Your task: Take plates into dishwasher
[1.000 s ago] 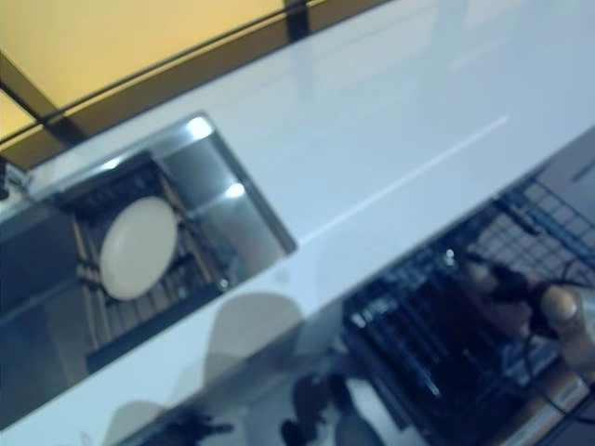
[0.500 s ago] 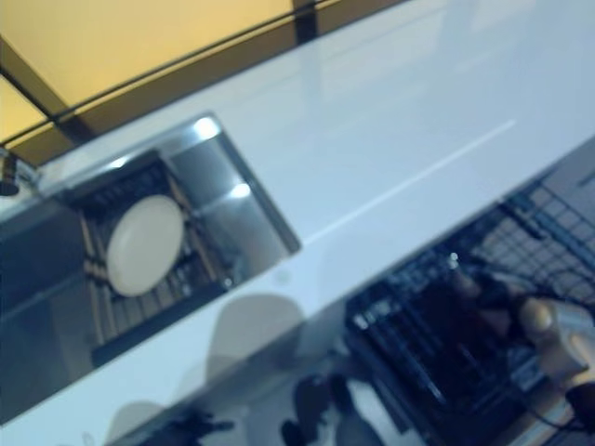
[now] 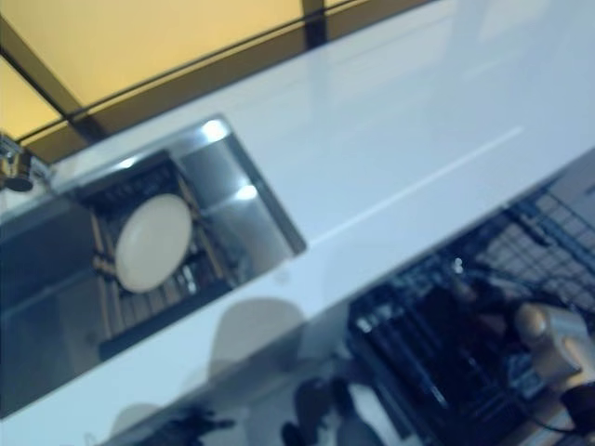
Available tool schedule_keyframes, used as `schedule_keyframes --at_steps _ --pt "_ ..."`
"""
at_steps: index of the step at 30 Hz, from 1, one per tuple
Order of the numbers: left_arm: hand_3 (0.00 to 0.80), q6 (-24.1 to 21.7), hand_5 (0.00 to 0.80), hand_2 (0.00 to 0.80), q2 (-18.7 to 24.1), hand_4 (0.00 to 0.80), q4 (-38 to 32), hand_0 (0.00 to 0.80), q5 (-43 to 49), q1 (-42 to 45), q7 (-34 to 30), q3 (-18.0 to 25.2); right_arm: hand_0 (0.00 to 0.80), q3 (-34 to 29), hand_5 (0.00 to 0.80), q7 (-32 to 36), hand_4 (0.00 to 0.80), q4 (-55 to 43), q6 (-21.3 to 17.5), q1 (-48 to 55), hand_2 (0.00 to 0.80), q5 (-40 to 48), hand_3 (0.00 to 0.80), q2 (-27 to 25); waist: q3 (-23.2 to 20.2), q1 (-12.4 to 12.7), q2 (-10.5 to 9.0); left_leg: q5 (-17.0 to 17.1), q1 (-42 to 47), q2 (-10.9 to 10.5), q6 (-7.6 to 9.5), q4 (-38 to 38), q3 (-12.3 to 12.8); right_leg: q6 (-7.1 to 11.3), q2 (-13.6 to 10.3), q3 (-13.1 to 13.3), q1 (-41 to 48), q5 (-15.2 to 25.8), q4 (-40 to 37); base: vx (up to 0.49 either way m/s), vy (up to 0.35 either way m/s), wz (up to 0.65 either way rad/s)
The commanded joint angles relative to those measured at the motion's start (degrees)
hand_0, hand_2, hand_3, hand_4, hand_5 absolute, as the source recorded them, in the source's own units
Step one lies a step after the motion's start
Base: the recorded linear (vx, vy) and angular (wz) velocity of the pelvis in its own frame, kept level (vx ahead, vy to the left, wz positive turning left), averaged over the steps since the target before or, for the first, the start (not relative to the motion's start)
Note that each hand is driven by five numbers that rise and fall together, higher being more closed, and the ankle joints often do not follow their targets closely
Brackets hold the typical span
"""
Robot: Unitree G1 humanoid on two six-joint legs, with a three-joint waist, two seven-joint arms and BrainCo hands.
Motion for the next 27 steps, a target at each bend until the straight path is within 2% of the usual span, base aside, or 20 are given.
schedule_keyframes --at_steps 1,2,3,4,5,15,27 --pt "0.000 0.34 0.000 0.000 2.33 0.000 3.31 0.000 2.31 -1.57 1.17 1.61 0.800 -0.37 0.800 -1.33 0.800 1.81 1.12 -0.59 0.800 -1.48 0.800 1.36 -3.41 0.67 -2.88 -2.89 -0.87 0.16 0.60 0.25 -0.50 2.39 1.14 -0.98 0.66 -4.09 0.86 0.000 0.000 0.00" --pt "0.000 0.43 0.000 0.000 2.30 0.000 3.36 0.000 2.24 -1.66 1.17 1.61 0.750 -0.58 0.750 -1.57 0.750 1.70 1.24 -0.37 0.750 -1.32 0.750 1.38 -3.42 0.60 -2.98 -2.92 -0.89 0.19 0.62 0.25 -0.45 2.41 1.15 -0.93 0.63 -4.07 0.83 0.000 0.000 0.00" --pt "0.000 0.42 0.000 0.000 2.29 0.000 3.42 0.000 2.24 -1.69 1.19 1.65 0.643 -0.79 0.643 -1.40 0.643 1.41 1.38 -0.30 0.643 -1.30 0.643 1.29 -3.41 0.55 -3.04 -2.92 -0.88 0.20 0.64 0.25 -0.43 2.41 1.16 -0.88 0.61 -4.06 0.86 0.000 0.000 0.00" --pt "0.000 0.33 0.000 0.000 2.31 0.000 3.50 0.000 2.36 -1.70 1.16 1.80 0.442 -1.11 0.442 -1.35 0.442 1.04 1.66 -0.07 0.442 -1.40 0.442 1.15 -3.44 0.50 -3.14 -2.96 -0.85 0.22 0.66 0.25 -0.38 2.43 1.18 -0.80 0.61 -4.04 0.85 0.000 0.000 0.00" --pt "0.000 0.22 0.000 0.000 2.26 0.000 3.56 0.000 2.49 -1.63 1.23 1.93 0.000 -1.40 0.000 -0.79 0.000 0.72 2.43 0.10 0.000 -0.98 0.000 1.05 -3.41 0.48 -3.27 -2.98 -0.84 0.23 0.70 0.25 -0.31 2.43 1.21 -0.70 0.67 -4.00 0.78 0.000 0.000 0.00" --pt "0.000 0.30 0.000 0.000 2.36 0.000 3.96 0.000 2.95 -1.51 1.34 2.46 0.000 -4.08 0.000 -2.00 0.000 -0.08 2.16 2.97 0.000 -1.09 0.000 1.32 -3.80 0.08 -4.11 -3.24 -0.40 0.48 0.80 0.25 0.27 2.60 1.28 -0.30 1.02 -3.73 0.51 0.000 0.000 0.00" --pt "0.000 -0.05 0.000 0.000 2.44 0.000 4.71 0.000 3.08 -0.95 1.60 3.40 0.000 -8.81 0.000 -2.20 0.000 -3.85 2.93 5.83 0.000 -0.19 0.000 -1.60 -4.18 -0.77 -5.51 -3.63 0.05 0.59 1.05 0.25 0.57 2.69 1.63 0.43 1.32 -3.46 0.48 0.000 0.000 0.00"
